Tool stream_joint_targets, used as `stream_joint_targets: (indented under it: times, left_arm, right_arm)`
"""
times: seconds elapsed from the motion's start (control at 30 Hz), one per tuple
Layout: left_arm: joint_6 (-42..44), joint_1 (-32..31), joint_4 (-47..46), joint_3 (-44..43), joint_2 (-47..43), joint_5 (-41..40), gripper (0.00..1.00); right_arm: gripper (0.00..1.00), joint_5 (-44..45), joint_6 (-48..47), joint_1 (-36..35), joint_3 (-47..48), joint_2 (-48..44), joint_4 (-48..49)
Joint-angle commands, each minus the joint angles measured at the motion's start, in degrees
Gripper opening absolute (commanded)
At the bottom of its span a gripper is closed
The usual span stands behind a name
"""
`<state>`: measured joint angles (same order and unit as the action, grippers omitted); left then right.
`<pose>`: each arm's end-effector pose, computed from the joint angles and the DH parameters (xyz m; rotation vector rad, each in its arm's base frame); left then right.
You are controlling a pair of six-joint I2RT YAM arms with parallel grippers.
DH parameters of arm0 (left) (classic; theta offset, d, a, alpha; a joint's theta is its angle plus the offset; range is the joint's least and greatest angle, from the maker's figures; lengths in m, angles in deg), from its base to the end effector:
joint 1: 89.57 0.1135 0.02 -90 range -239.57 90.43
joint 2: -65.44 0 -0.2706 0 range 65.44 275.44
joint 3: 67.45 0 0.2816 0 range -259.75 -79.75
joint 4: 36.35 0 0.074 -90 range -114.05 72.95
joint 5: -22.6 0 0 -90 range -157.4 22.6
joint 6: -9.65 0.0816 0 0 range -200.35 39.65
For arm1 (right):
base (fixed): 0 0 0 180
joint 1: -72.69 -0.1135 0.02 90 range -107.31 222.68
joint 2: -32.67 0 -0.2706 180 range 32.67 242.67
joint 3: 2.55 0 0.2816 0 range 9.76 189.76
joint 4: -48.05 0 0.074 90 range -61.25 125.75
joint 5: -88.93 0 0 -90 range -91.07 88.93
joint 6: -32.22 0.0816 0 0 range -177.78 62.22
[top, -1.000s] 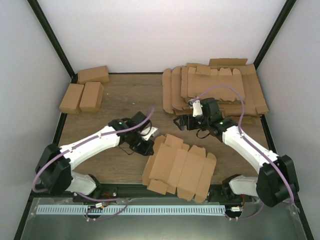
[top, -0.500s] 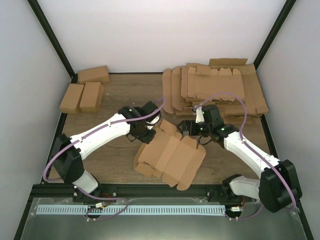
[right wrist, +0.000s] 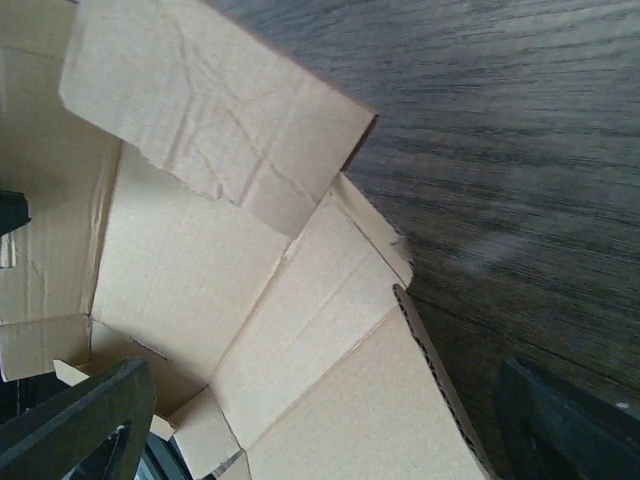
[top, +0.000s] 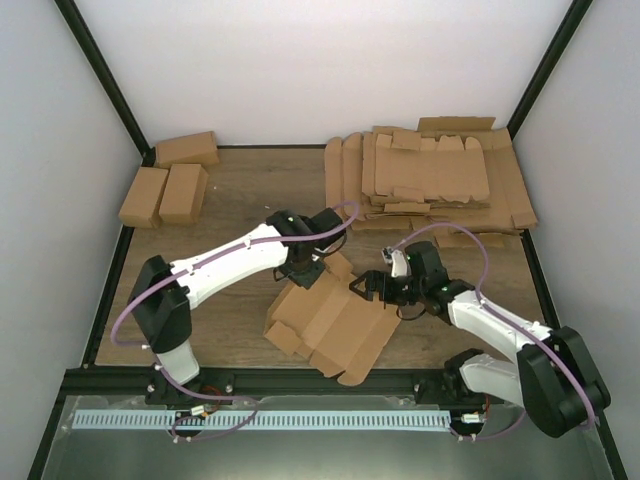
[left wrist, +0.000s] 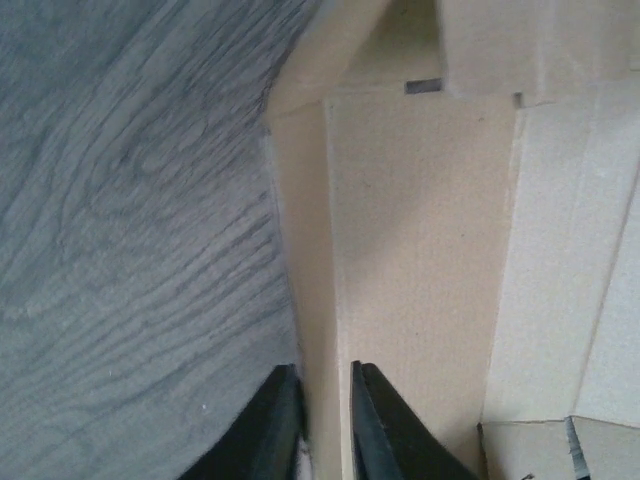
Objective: Fold the paper box
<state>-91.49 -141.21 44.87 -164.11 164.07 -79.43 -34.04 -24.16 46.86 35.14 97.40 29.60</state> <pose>0.2369 -0.2719 0.2186 0.9956 2.7517 0.1725 0.2103 0.1511 0.1286 -0.1323 2.5155 1.1501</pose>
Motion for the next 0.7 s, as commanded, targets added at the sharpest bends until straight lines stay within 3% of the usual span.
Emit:
stream_joint_targets:
  times: [0.0, 0.2, 0.37, 0.47, 0.67]
  left_arm:
    - [-2.5, -0.4, -1.5, -2.8, 1.1, 1.3, 0.22]
    - [-3.6, 0.4, -12.6, 2.6, -0.9, 12.7, 0.46]
    - [-5.1, 3.0, -19.1, 7.2, -5.0, 19.3, 0.48]
    - [-6.6, 5.5, -20.0, 8.9, -7.9, 17.7, 0.51]
    - [-9.1, 18.9, -26.8, 20.3, -15.7, 24.3, 0.6]
  right_arm:
    - [0.96, 2.2, 2.2, -0.7, 0.1, -2.3, 1.8]
    - [0.97, 13.1, -0.2, -0.7, 2.8, -7.7, -6.5]
    - [0.96, 12.6, -2.5, -2.0, 4.1, -7.3, -7.6]
    - [0.96, 15.6, -4.0, -6.6, 5.0, -5.6, -6.8]
    - [0.96, 27.5, -11.1, -15.9, 9.2, 2.3, -4.1]
